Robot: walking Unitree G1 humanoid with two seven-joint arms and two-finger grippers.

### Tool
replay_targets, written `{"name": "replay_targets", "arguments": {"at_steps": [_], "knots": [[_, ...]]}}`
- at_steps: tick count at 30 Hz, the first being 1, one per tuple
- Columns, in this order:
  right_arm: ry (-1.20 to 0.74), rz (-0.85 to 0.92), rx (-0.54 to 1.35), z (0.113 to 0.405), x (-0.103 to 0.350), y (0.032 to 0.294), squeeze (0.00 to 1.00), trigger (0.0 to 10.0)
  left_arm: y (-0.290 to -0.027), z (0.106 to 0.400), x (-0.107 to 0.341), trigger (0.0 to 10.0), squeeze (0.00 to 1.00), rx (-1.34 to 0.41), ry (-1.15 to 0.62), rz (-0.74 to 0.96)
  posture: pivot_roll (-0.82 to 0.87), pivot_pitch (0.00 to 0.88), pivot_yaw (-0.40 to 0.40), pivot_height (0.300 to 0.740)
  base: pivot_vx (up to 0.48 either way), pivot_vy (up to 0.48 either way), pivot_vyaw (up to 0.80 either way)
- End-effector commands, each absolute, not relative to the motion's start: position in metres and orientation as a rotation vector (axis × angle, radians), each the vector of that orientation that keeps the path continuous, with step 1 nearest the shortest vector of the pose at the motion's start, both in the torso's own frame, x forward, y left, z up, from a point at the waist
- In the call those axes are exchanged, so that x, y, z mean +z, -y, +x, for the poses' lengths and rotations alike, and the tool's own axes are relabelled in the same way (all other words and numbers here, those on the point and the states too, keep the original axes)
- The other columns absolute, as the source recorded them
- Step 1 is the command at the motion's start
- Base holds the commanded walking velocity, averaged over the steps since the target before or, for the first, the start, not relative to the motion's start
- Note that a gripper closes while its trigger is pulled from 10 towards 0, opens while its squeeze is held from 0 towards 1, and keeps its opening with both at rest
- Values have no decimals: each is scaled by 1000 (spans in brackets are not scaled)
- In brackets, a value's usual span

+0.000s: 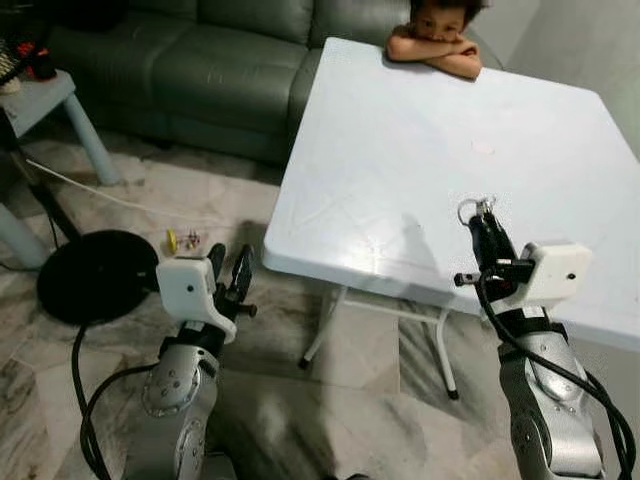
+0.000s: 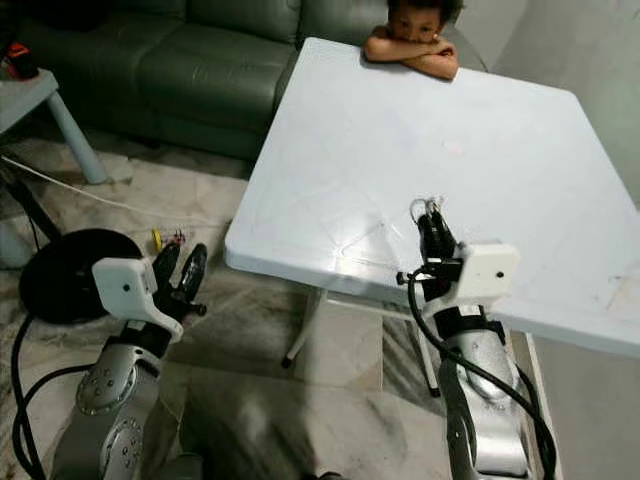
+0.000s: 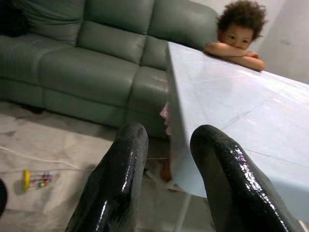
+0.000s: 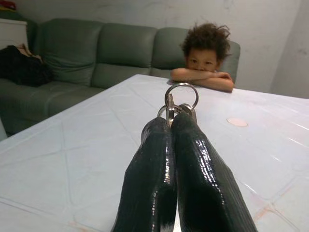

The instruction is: Hang keys on a hook

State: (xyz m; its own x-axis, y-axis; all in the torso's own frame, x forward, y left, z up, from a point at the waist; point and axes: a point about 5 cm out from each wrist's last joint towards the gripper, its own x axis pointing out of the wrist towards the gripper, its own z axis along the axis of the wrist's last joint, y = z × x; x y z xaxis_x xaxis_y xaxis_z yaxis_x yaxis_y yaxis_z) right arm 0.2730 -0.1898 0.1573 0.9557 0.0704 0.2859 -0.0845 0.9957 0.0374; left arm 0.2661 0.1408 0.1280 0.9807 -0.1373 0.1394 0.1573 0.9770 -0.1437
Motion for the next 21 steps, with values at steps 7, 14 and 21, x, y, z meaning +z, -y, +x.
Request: {"name": "replay_targets", "arguments": {"at_steps": [7,14,21], "knots": [[261,21,13,287,157,206,0,10000,-147,282,136,10000,0,-110,167,-142,146,15,-120,740,0,0,0],[242,26,7,301,154,205,0,10000,-149,298,142,10000,0,-92,196,-141,151,0,-116,740,0,0,0],[242,26,32,312,154,202,0,10000,-149,309,148,10000,0,-115,214,-125,141,0,-110,740,0,0,0]]}}
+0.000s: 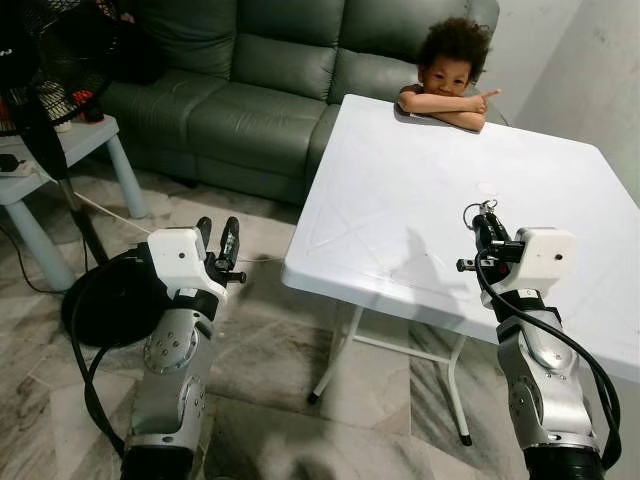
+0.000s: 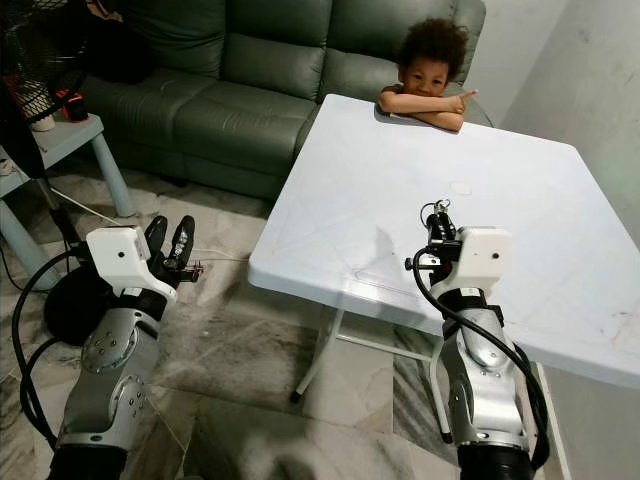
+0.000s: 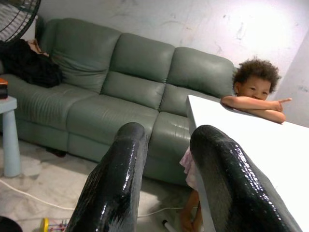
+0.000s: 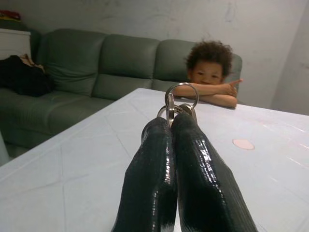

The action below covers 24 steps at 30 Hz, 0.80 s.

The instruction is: Hang keys on a hook

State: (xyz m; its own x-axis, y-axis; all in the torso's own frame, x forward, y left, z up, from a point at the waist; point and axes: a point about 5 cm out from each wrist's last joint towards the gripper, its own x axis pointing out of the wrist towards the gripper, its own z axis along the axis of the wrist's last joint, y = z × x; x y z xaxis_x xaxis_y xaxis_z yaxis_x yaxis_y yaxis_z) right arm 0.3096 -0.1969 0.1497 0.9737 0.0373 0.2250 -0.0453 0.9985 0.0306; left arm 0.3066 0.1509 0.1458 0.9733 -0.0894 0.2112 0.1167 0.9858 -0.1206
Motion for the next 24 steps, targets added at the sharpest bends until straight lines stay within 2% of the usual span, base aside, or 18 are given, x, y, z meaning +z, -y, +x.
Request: {"name": "replay_targets", "arguments": {"at_steps": [1,7,13,24], "knots": [[238,22,42,315,154,201,0,10000,-149,313,149,10000,0,-124,219,-118,136,0,-106,740,0,0,0],[191,-7,62,325,149,196,0,10000,-150,325,152,10000,0,-135,227,-104,127,0,-102,740,0,0,0],[213,18,54,323,147,194,0,10000,-148,327,154,10000,0,-120,241,-115,124,0,-97,740,0,0,0],[200,32,43,307,134,182,0,10000,-148,311,138,10000,0,-124,229,-146,110,0,-79,740,0,0,0]]}}
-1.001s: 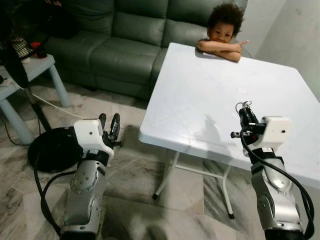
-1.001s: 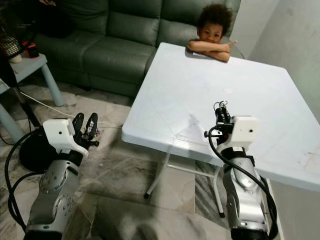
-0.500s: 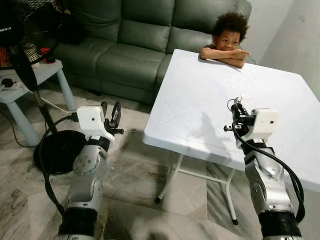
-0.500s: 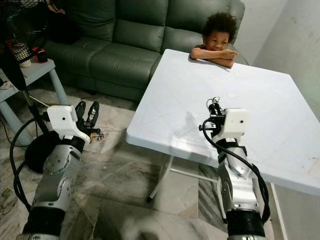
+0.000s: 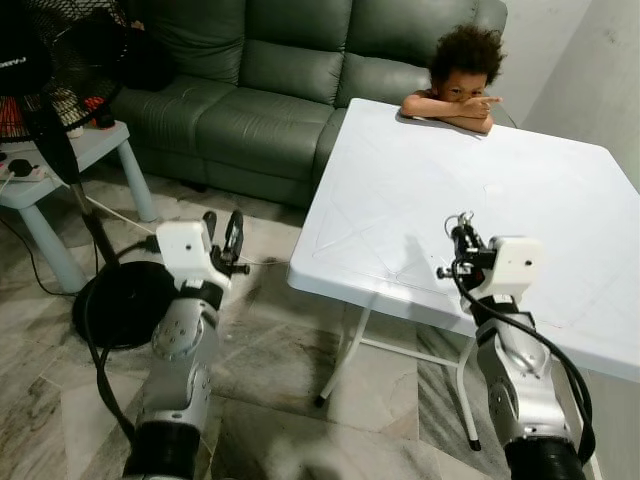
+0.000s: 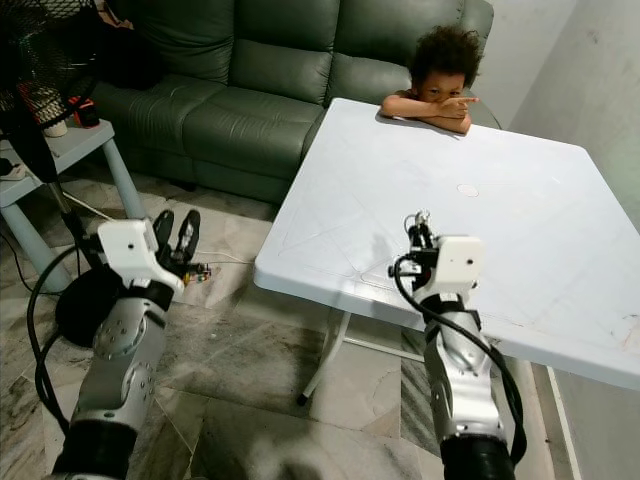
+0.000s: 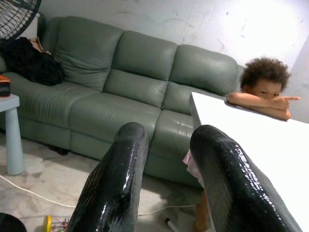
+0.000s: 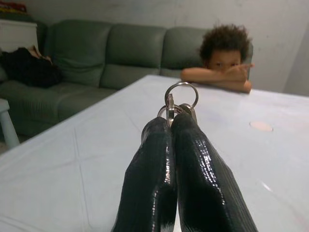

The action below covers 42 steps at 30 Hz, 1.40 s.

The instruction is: Hang keys on a hook

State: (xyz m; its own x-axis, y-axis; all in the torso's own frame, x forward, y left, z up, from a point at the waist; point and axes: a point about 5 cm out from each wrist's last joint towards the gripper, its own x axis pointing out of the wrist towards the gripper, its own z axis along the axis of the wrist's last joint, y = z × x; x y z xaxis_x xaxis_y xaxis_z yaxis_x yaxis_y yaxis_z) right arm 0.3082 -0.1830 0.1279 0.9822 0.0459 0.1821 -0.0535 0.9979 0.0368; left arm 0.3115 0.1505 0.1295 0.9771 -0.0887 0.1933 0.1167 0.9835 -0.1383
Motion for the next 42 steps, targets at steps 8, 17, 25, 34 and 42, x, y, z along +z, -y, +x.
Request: {"name": "replay_targets", "arguments": {"at_steps": [8,17,25,34,42], "knots": [[157,34,32,297,119,180,0,10000,-153,311,126,10000,0,-113,171,-131,104,0,-72,740,0,0,-576],[93,37,-16,288,99,188,0,10000,-155,305,106,10000,0,-100,110,-152,99,0,-61,740,0,0,-725],[96,42,-13,289,98,188,0,10000,-159,308,99,10000,0,-94,89,-154,95,0,-49,740,0,0,-725],[107,34,5,297,103,186,0,10000,-160,319,111,10000,0,-114,132,-144,96,0,-45,740,0,0,-725],[110,32,21,299,104,185,0,10000,-160,323,114,10000,0,-120,147,-132,100,0,-49,740,0,0,-720]]}}
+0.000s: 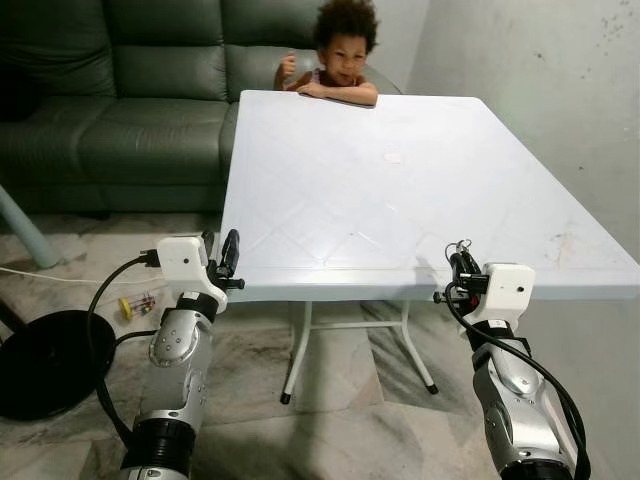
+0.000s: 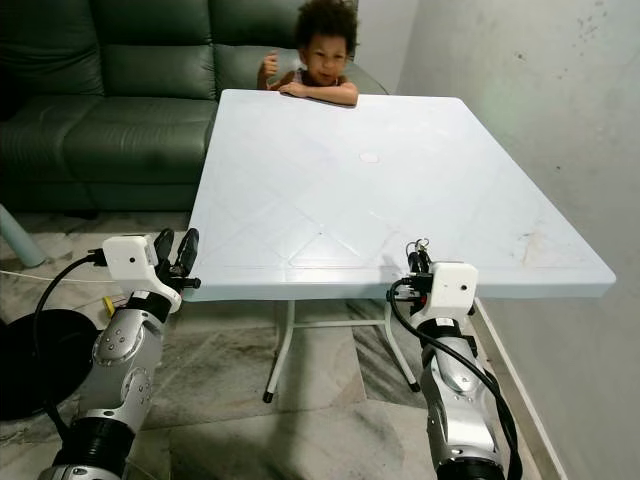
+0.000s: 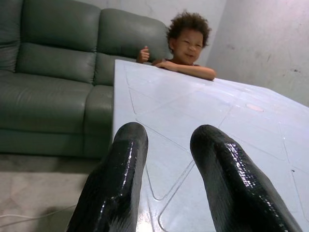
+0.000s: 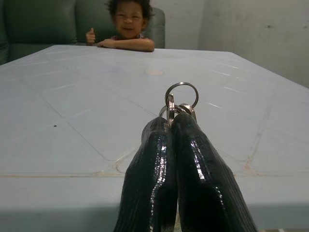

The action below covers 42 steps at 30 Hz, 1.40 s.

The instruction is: Hang keys on a hook

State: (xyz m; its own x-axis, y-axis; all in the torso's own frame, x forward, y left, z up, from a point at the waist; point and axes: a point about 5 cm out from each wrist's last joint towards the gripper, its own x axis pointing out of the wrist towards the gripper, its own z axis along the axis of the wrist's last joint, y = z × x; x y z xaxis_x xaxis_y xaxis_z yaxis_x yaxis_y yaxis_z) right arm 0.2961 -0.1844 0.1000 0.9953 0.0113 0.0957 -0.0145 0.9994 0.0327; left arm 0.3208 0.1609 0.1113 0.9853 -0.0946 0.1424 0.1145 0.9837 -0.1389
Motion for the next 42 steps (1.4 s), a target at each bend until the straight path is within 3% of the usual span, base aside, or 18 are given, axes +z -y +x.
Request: {"name": "replay_targets", "arguments": {"at_steps": [1,36,42], "knots": [[112,31,27,299,105,185,0,10000,-160,324,114,10000,0,-119,148,-131,102,0,-56,740,0,0,-719],[110,28,59,299,105,183,0,10000,-165,320,108,10000,0,-84,133,-135,123,0,-81,740,0,-56,-719],[111,33,62,300,106,182,0,10000,-165,320,108,10000,0,-84,133,-141,124,0,-82,740,0,-346,-716]]}}
